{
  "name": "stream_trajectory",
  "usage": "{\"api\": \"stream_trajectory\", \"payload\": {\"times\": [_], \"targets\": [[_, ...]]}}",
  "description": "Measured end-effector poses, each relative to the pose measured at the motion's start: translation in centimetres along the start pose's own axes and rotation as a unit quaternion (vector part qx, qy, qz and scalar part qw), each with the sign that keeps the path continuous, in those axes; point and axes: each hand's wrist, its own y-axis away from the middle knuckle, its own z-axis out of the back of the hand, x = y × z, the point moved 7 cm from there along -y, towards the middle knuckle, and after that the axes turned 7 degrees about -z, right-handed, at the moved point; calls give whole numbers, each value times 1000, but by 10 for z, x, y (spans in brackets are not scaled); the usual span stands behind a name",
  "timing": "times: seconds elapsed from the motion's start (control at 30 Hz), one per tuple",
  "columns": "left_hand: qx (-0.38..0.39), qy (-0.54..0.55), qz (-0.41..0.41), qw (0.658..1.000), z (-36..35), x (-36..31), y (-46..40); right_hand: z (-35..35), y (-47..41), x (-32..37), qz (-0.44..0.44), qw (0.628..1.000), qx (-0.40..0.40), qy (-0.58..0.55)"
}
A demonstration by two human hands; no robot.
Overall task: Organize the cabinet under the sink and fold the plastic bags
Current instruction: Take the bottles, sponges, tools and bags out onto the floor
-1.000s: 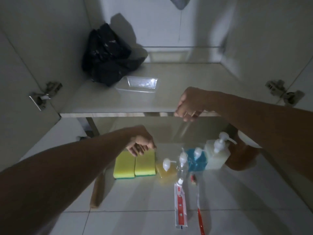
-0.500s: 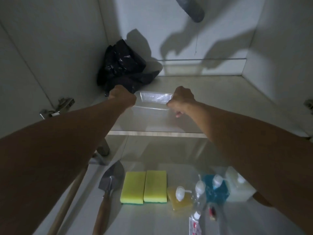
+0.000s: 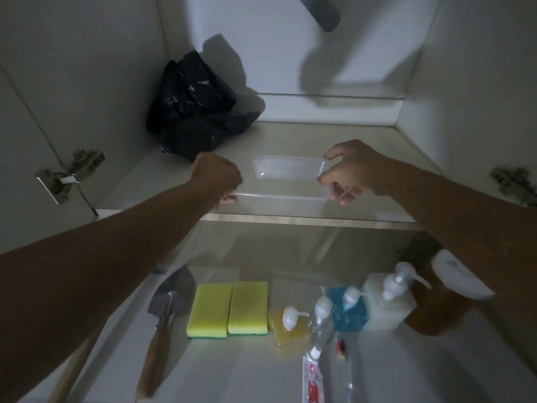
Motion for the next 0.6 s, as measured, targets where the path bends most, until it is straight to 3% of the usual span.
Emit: {"api": "stream_trajectory", "payload": {"times": [0.2,0.3,0.4,0.47,0.6], "targets": [[102,-1,-65,993,-53,-27,72,34,41,-45,39,985,-48,159],[165,-7,-87,983,-85,-28,99,30,65,-65,49,980,-15,194],[184,-32,-103,977,-115,-20,123,26,85,-101,-15,979,57,193],[179,-18,-73,981,-132,-7,139,25,99,-131,-67,976,106,175],[195,83,74,974,-164,35,188,26,122,-191,-157,964,142,160]]}}
